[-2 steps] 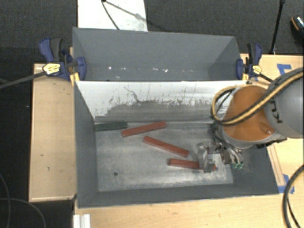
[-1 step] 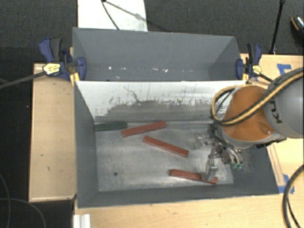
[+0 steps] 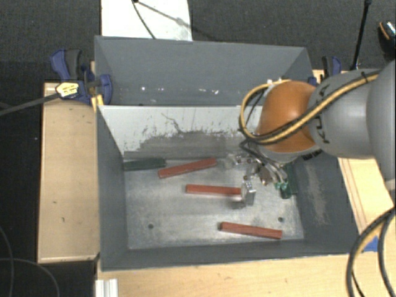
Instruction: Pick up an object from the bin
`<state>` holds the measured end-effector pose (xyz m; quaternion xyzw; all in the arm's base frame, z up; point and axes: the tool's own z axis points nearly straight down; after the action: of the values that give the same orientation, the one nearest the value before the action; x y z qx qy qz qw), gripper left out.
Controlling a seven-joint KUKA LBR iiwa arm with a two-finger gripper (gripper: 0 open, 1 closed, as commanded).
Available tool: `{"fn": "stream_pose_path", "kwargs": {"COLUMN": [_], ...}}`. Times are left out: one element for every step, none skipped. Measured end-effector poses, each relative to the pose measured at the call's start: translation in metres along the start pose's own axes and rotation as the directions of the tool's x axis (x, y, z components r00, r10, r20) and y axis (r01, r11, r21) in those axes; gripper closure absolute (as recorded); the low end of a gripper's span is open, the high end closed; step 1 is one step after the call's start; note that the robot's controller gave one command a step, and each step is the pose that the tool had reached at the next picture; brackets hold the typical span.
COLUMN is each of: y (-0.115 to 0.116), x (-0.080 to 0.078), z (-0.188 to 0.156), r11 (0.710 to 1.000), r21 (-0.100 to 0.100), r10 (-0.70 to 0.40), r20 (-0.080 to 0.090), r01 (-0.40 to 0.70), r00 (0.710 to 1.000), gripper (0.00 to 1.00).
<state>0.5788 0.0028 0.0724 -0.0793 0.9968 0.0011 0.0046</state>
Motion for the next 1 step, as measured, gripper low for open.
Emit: {"fn": "stream_pose_path", "kwargs": {"y": [-0.0030], "x": [0.0030], "z": [0.0007], "r11": [1.000], "r21": [0.001], "r10": [0.003], "r20": [-0.006], "r01": [-0.003], "r00": [1.000], "gripper": [1.00]}}
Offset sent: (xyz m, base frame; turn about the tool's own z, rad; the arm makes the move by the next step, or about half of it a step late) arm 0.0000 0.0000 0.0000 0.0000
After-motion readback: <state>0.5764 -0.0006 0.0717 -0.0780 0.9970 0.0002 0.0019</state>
